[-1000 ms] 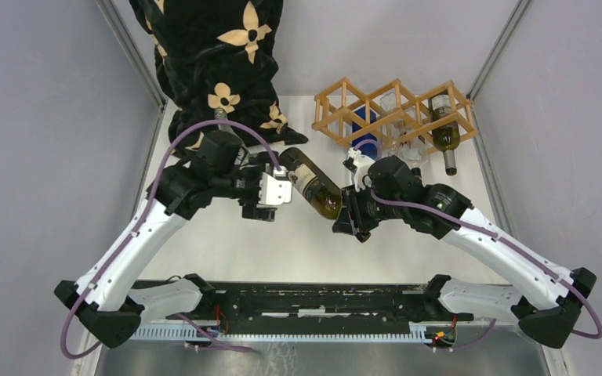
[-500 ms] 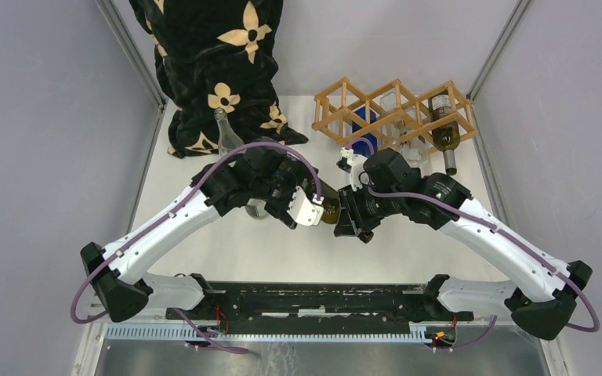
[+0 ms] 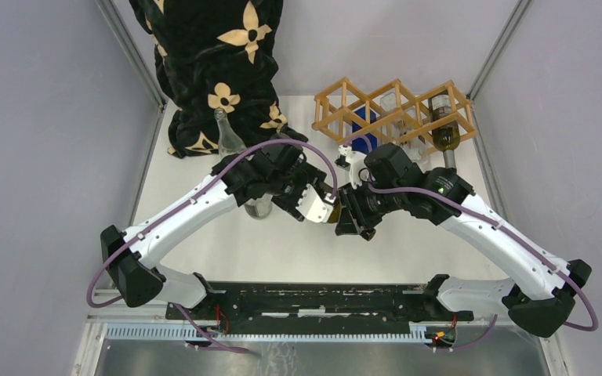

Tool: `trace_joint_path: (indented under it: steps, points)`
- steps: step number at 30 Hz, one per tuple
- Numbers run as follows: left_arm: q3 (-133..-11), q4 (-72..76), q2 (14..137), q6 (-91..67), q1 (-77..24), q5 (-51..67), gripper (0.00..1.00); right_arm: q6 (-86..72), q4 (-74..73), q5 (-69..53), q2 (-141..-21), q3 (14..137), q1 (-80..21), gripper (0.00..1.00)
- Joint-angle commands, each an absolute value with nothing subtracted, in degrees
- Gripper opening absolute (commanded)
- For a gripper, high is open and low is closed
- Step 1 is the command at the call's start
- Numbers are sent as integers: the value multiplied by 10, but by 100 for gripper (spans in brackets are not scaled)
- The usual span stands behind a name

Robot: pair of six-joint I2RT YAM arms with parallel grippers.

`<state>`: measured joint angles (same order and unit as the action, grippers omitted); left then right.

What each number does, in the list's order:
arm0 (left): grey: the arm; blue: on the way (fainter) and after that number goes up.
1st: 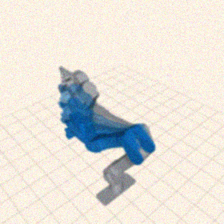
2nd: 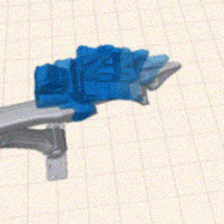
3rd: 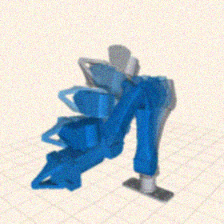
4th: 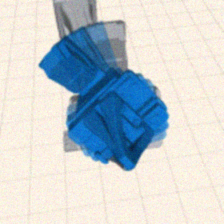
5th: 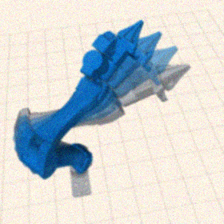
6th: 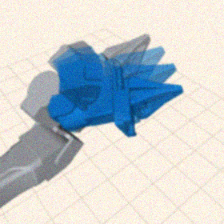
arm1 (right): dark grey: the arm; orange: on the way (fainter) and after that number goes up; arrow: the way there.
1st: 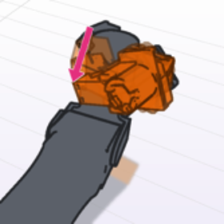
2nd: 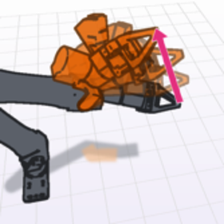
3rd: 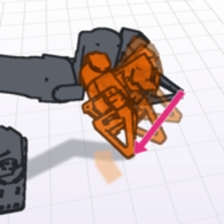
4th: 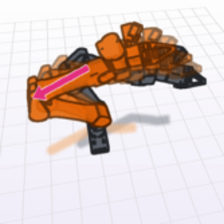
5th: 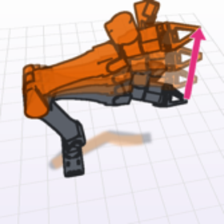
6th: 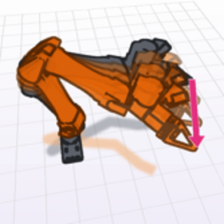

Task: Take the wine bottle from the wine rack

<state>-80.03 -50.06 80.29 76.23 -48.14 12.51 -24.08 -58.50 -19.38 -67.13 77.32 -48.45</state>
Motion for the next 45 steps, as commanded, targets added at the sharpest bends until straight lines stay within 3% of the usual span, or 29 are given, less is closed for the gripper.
trace_joint_path:
  steps: [1, 2, 3, 4, 6, 10, 20, 32, 41, 45]
  points:
    - [-832, -436, 796, 725, -484, 131, 45, -217, -524, -186, -657, 818, -488, 47]
    - [-831, -428, 793, 718, -484, 129, 31, -219, -523, -176, -655, 818, -488, 55]
    - [-829, -415, 790, 706, -484, 125, 9, -221, -521, -158, -651, 819, -488, 66]
    - [-827, -400, 787, 688, -483, 121, 3, -226, -515, -143, -646, 818, -488, 74]
    - [-830, -371, 785, 640, -478, 117, 2, -238, -495, -106, -632, 817, -488, 86]
    - [-859, -346, 792, 518, -450, 159, 2, -269, -458, -13, -592, 821, -487, 98]
    - [-889, -289, 787, 302, -406, 261, 2, -324, -315, 178, -474, 789, -487, 98]
    - [-902, -280, 786, 185, -381, 367, 2, -285, -160, 109, -548, 810, -486, 97]
    - [-887, -303, 766, 181, -373, 404, 2, -267, -99, 159, -630, 838, -487, 74]
    - [-873, -305, 758, 185, -366, 411, 2, -266, -80, 161, -642, 832, -487, 54]
